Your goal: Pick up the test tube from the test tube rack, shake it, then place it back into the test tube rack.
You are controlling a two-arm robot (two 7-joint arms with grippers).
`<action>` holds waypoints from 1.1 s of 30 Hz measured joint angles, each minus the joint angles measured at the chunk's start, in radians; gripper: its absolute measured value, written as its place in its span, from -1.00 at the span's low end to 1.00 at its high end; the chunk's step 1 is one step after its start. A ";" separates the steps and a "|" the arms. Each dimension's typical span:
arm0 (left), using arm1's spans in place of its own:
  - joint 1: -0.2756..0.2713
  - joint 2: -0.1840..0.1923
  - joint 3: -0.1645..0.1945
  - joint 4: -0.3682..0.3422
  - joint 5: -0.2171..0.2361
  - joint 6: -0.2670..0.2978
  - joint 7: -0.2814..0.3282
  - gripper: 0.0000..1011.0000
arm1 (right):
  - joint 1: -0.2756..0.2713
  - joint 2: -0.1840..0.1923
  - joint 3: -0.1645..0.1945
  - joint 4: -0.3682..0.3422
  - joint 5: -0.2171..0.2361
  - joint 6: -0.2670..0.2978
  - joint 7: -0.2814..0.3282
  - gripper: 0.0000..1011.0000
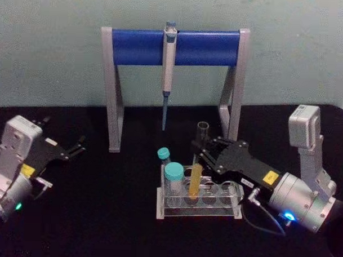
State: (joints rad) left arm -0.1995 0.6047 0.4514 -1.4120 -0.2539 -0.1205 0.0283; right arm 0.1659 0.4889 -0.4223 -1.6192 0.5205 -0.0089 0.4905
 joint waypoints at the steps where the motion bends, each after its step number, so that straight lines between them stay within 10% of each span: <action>1: 0.000 0.000 0.000 0.000 0.000 0.000 0.000 0.98 | -0.002 -0.001 -0.001 0.003 -0.003 0.000 0.000 -0.55; 33: 0.000 0.000 0.000 0.000 0.000 0.000 0.000 0.98 | -0.024 -0.042 -0.006 0.061 -0.065 -0.038 -0.005 -0.54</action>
State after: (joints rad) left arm -0.1996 0.6047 0.4514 -1.4120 -0.2539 -0.1205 0.0283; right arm 0.1414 0.4466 -0.4284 -1.5578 0.4556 -0.0466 0.4852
